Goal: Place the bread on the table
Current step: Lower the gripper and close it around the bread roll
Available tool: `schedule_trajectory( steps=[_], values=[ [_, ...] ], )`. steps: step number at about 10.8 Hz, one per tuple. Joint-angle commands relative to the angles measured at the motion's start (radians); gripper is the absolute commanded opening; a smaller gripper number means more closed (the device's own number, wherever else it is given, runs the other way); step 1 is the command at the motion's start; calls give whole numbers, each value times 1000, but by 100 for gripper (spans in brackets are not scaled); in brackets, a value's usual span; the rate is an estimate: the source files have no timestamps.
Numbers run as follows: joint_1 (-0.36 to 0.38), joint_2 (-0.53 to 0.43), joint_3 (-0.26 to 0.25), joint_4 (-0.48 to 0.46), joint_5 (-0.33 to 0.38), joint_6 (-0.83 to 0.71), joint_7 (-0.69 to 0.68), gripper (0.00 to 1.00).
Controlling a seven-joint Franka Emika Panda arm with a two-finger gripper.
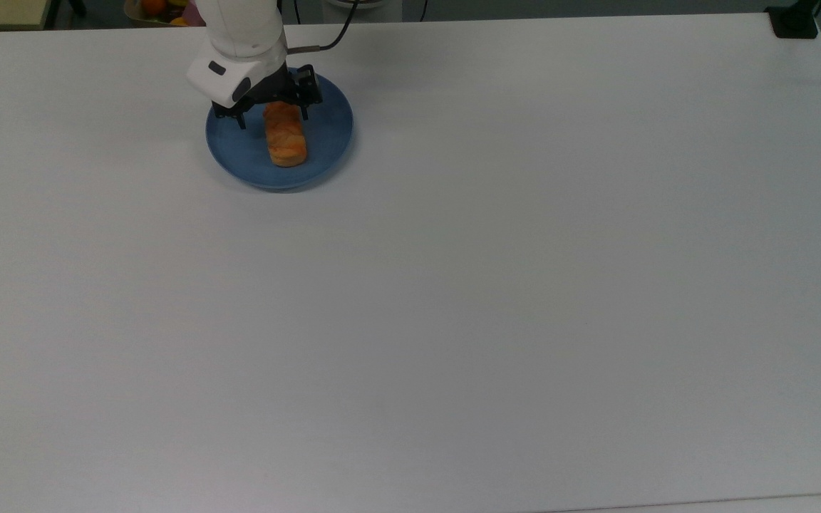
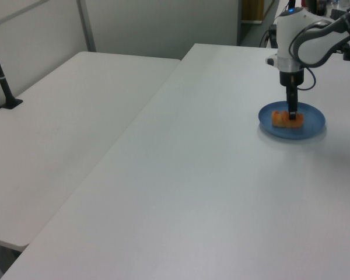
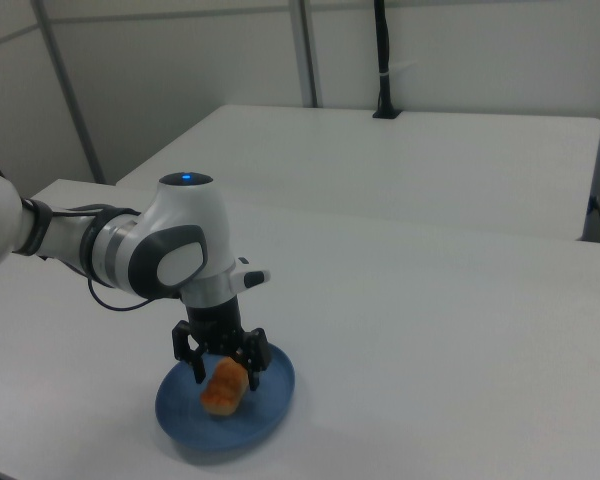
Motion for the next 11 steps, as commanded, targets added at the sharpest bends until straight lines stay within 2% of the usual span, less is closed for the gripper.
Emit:
schedule_trajectory(
  steps=[1,2,5,6,9,11],
  values=[
    [-2,-12,1,-58,-11,103,-12,98],
    [-1,-1,1,-64,-11,122,-13,88],
    [-2,-1,1,-61,-7,113,-15,45],
    [-4,-7,1,-61,-5,98,-13,40],
    [-4,-44,1,-50,-2,62,-9,38],
    [-4,-102,1,-15,-1,-20,-3,38]
  ],
)
